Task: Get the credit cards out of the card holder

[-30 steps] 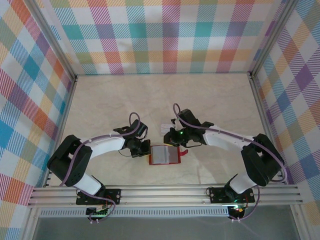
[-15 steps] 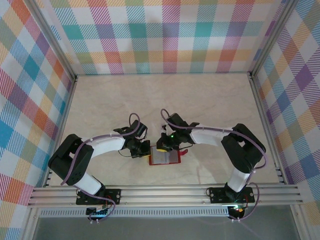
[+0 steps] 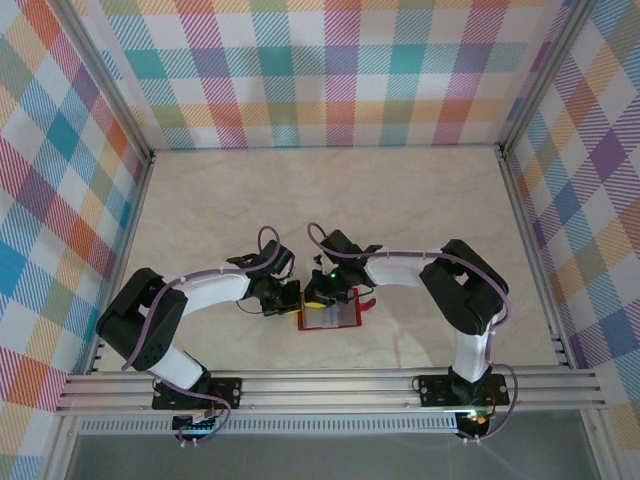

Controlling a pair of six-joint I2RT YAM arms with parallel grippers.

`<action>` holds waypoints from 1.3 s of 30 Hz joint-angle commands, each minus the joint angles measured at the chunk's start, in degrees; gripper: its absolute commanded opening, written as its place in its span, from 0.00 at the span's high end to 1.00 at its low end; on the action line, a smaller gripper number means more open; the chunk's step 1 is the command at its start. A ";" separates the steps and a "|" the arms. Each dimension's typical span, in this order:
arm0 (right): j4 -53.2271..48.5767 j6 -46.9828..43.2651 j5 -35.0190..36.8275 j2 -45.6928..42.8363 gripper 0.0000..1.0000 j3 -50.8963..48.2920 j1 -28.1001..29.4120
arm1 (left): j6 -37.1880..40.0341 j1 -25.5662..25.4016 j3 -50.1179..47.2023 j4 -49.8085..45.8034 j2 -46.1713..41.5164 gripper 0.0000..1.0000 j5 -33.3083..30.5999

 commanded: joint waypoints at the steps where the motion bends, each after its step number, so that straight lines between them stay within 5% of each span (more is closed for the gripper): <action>1: -0.94 -0.62 -0.84 0.99 0.88 1.40 0.71 | -0.05 0.37 -1.57 -1.24 0.35 0.97 -0.46; 39: -24.32 -8.78 15.10 -3.22 0.71 6.41 1.60 | 0.84 0.38 -0.52 -2.70 0.42 0.97 -0.94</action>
